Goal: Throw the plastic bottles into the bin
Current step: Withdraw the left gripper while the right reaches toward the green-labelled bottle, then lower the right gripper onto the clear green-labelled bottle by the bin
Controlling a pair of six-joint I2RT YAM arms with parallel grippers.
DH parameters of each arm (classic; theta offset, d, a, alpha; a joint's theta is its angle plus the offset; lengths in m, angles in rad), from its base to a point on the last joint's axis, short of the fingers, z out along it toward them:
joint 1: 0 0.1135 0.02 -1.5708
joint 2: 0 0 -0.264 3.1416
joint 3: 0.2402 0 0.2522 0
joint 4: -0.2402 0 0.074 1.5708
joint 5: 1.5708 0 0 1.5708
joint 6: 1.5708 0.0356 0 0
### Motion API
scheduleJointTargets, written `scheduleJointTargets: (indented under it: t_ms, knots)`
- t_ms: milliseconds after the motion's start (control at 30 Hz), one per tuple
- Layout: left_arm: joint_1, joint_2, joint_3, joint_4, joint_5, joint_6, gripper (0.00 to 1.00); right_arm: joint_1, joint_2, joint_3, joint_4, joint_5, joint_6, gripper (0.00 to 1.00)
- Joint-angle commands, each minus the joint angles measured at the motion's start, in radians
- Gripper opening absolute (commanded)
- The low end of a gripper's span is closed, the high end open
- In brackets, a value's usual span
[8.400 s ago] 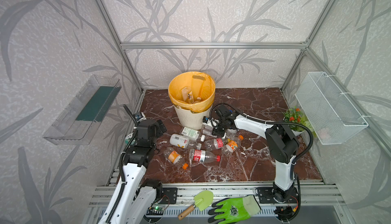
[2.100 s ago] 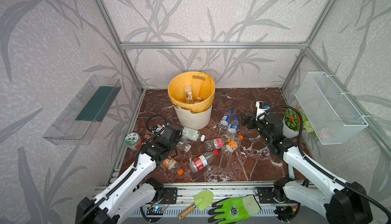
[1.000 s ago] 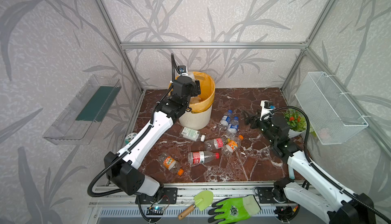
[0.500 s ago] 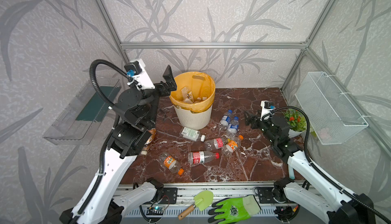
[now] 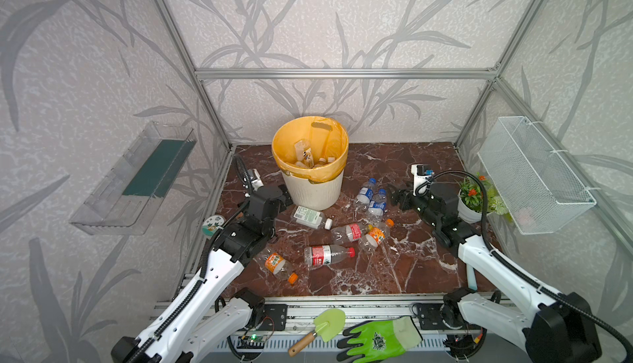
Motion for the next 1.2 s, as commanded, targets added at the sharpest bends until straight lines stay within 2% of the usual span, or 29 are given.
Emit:
scheduleJointTargets:
  t_ms: [0,200,367,567,800,1167]
  knots:
    - [0.056,-0.03,-0.049,-0.081,0.017,-0.164,0.99,0.057,0.057,0.052,0.018,-0.087,-0.039,0.83]
    - [0.204,-0.072,-0.118,-0.098,0.112,-0.19,0.99,0.249,0.228,0.168,-0.065,-0.103,-0.181,0.83]
    - [0.255,-0.078,-0.114,-0.144,0.113,-0.172,0.99,0.365,0.378,0.271,-0.133,-0.125,-0.258,0.83]
    - [0.301,-0.095,-0.13,-0.161,0.138,-0.18,0.99,0.454,0.53,0.381,-0.228,-0.129,-0.341,0.83]
    - [0.329,-0.116,-0.138,-0.172,0.165,-0.177,0.99,0.513,0.691,0.502,-0.31,-0.117,-0.374,0.83]
    - [0.339,-0.134,-0.139,-0.182,0.169,-0.158,0.99,0.549,0.858,0.632,-0.408,-0.069,-0.377,0.81]
